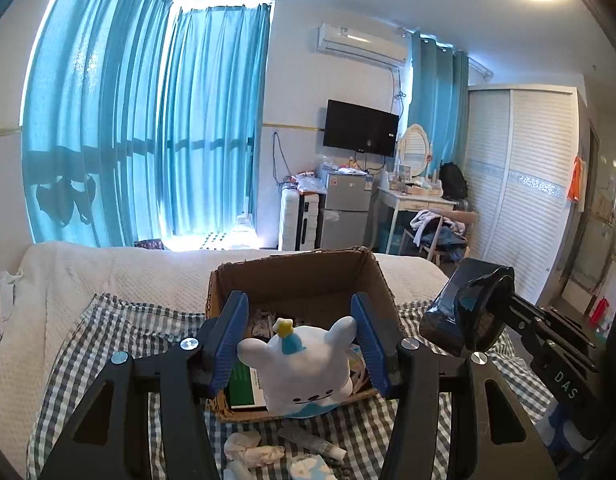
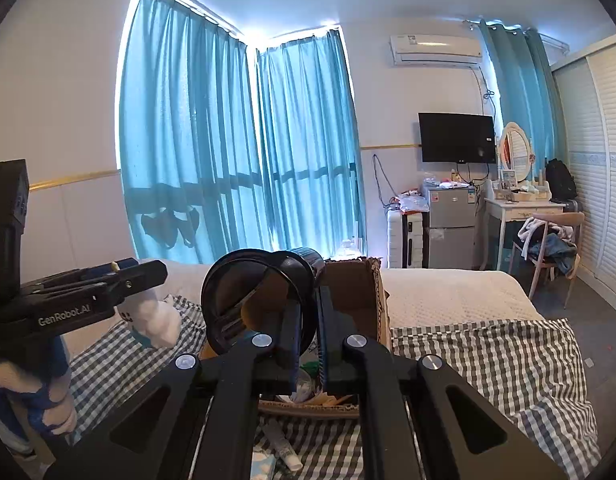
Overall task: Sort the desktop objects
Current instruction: 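Carry the plush toy and black object over the box with both grippers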
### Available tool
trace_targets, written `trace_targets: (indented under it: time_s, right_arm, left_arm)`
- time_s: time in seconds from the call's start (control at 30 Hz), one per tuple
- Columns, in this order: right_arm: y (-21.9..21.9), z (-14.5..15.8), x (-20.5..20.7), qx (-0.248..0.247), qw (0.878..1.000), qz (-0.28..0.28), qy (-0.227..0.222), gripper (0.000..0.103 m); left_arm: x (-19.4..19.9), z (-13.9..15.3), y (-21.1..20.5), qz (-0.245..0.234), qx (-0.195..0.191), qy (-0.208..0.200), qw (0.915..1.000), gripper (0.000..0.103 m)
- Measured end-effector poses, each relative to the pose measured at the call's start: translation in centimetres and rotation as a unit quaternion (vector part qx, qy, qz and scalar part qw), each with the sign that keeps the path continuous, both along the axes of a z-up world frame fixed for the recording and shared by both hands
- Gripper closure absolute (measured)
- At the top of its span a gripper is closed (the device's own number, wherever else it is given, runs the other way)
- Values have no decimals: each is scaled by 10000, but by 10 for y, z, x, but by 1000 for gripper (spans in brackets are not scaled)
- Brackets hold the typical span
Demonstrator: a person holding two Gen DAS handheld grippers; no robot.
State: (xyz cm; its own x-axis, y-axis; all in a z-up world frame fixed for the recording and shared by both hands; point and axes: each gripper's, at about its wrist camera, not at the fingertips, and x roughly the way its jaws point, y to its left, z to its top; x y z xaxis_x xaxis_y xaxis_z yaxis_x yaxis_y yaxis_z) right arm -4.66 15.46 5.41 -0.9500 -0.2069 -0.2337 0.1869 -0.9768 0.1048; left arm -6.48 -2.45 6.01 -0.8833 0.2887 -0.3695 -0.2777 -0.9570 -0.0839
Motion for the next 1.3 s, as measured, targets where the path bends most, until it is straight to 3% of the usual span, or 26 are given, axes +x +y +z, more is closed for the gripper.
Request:
trace_targets:
  time_s: [0.5, 1.3]
  right_arm:
    - [-4, -19, -65, 108, 9996, 31, -268, 97]
    - [14, -99, -178, 172, 9923, -35, -1227, 94]
  left_arm:
    - [-63, -21, 12, 101, -52, -164, 9998, 48]
    - [-168, -117, 29, 40, -248, -984, 9948, 48]
